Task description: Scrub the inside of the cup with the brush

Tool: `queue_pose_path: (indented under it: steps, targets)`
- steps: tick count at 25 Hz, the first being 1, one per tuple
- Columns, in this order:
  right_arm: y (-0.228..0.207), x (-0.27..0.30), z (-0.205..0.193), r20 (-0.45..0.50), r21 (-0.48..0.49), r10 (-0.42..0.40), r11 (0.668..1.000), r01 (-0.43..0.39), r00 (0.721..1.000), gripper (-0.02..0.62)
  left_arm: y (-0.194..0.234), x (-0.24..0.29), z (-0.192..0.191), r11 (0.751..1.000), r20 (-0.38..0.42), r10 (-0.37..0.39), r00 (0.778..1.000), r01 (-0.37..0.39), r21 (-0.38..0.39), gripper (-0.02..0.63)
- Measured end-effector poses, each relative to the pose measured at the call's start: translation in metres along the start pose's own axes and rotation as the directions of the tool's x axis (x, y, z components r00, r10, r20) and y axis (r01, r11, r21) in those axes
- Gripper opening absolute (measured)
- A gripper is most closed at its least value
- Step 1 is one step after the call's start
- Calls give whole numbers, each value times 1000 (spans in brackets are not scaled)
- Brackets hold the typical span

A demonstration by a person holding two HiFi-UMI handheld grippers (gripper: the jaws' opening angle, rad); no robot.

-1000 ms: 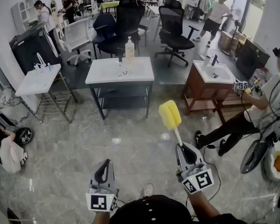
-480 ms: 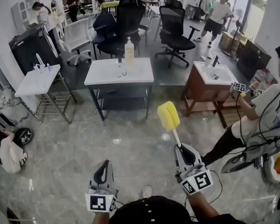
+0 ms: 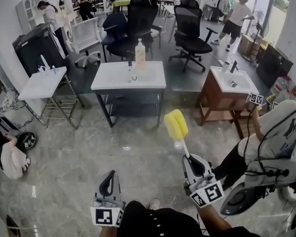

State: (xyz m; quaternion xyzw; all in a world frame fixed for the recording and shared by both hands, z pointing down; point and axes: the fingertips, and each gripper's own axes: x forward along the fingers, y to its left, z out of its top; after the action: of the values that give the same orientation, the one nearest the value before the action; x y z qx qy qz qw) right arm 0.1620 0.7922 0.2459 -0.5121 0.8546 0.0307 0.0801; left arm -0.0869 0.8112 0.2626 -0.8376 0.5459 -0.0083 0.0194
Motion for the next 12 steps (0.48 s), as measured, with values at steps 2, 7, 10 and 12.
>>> queue_pose_path:
  steps: [2, 7, 10, 12]
  targets:
    - [-3, 6, -1, 2, 6, 6, 1000, -6, 1000, 41, 3, 4, -1, 1000, -7, 8, 1000, -8, 3, 29]
    - [-12, 20, -7, -5, 15, 8, 1000, -8, 1000, 41, 11, 18, -4, 1000, -14, 16, 1000, -16, 1, 29]
    - [-17, 35, -15, -8, 10, 10, 1000, -10, 1000, 41, 21, 33, -12, 1000, -12, 13, 1000, -13, -2, 29]
    - [-20, 48, -17, -10, 7, 10, 1000, -10, 1000, 41, 30, 45, -12, 1000, -10, 11, 1000, -11, -4, 29]
